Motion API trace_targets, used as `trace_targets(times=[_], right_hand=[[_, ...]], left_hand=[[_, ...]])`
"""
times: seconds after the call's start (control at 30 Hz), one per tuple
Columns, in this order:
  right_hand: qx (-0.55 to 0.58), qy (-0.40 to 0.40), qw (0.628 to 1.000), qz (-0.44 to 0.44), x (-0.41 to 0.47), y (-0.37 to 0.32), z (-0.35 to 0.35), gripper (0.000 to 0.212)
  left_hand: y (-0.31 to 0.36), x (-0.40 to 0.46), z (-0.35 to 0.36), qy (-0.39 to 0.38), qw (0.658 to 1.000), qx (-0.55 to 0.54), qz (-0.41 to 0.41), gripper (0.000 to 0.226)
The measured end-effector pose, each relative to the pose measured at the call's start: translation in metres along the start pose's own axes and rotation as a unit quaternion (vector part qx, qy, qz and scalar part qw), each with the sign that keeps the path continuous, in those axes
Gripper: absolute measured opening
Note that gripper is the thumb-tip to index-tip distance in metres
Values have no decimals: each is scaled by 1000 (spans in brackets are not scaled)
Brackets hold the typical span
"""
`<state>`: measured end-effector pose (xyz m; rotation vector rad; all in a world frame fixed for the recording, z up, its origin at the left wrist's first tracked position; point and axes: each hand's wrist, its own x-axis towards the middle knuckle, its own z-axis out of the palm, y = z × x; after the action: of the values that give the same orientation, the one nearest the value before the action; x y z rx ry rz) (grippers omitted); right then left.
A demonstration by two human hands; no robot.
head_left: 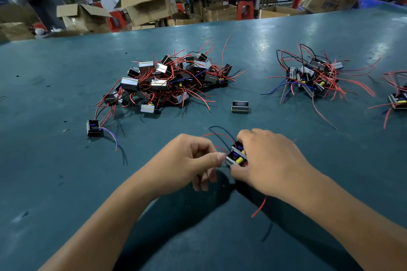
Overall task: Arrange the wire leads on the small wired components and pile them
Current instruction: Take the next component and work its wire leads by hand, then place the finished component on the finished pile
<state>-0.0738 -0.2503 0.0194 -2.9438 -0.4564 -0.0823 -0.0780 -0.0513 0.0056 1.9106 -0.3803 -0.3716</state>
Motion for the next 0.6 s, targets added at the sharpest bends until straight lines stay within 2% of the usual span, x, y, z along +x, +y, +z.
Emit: trace_targets(times=[0.13, 0.27, 0.5, 0.6], right_hand=[[48, 47, 996, 64, 14, 27, -20, 44], [87, 108, 984, 110, 35, 63, -37, 55], [-16, 174, 960, 217, 131, 146, -47, 72], [-92, 155, 952, 246, 154, 166, -42, 68]], left_hand=[[-6, 7, 3, 59, 998, -9, 20, 27], [-14, 15, 4, 123, 990, 66, 29, 24], [-20, 16, 2, 163, 973, 148, 68, 25], [-21, 17, 1, 168, 968, 170, 82, 27]])
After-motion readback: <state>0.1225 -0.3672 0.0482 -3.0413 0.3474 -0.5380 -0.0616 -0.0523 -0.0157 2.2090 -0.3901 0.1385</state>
